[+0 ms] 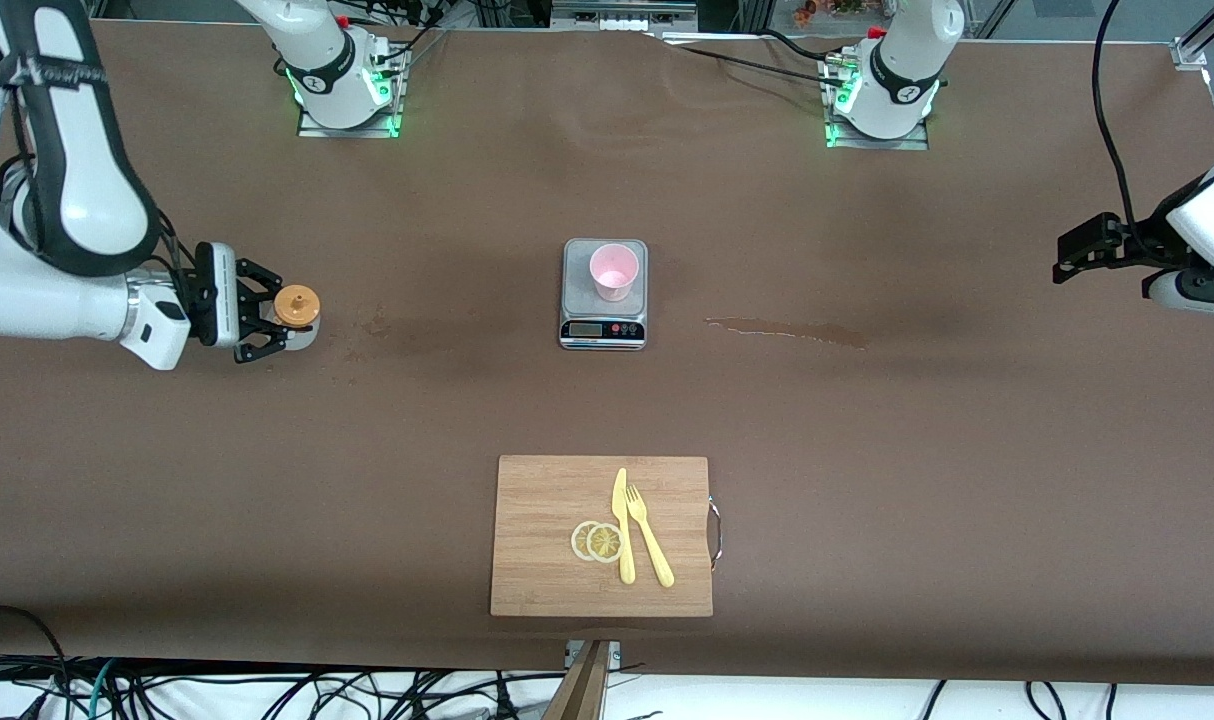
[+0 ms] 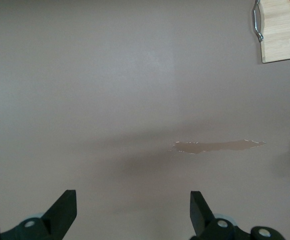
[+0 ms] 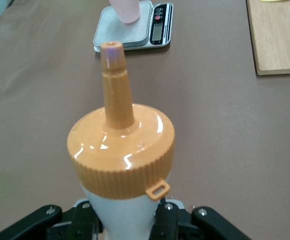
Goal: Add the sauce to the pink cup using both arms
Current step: 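Lift the sauce bottle with the right gripper toward the scale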
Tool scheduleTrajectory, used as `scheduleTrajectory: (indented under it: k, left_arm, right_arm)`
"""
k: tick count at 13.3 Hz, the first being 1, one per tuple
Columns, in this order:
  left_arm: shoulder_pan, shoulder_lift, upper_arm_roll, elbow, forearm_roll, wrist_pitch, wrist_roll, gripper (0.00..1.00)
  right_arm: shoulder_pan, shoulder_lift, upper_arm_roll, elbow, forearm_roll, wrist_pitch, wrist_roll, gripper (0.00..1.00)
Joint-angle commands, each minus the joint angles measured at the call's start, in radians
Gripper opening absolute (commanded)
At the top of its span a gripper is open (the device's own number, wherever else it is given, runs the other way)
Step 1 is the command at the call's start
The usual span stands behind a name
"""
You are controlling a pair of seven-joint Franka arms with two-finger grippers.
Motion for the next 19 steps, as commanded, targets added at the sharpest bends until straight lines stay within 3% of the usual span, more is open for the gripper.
scheduleTrajectory:
  k: [1,3,6,10,14,19]
  left_arm:
    - [0.007,0.032,-0.002,0.035,-0.012,-0.023,0.009,1.00]
    - [0.010,0.042,0.000,0.036,-0.019,-0.023,0.009,1.00]
    - [0.018,0.042,0.001,0.053,-0.012,-0.023,0.004,1.00]
    - [0.032,0.042,0.001,0.055,-0.012,-0.023,0.006,1.00]
    - [0.038,0.042,0.000,0.055,-0.012,-0.023,0.004,1.00]
    - [0.038,0.040,0.000,0.055,-0.011,-0.025,0.004,1.00]
  right_arm:
    - [0.004,-0.096,0.070,-0.052,-0.083,0.016,0.172,0.00]
    - [0.017,-0.134,0.148,-0.052,-0.179,0.017,0.310,0.00]
    - [0.037,-0.156,0.220,-0.065,-0.255,0.025,0.479,0.00]
    - [0.037,-0.272,0.355,-0.213,-0.290,0.123,0.643,0.00]
    - [0.037,-0.269,0.498,-0.215,-0.404,0.115,0.836,0.00]
    - [0.041,-0.193,0.584,-0.204,-0.503,0.114,0.998,0.00]
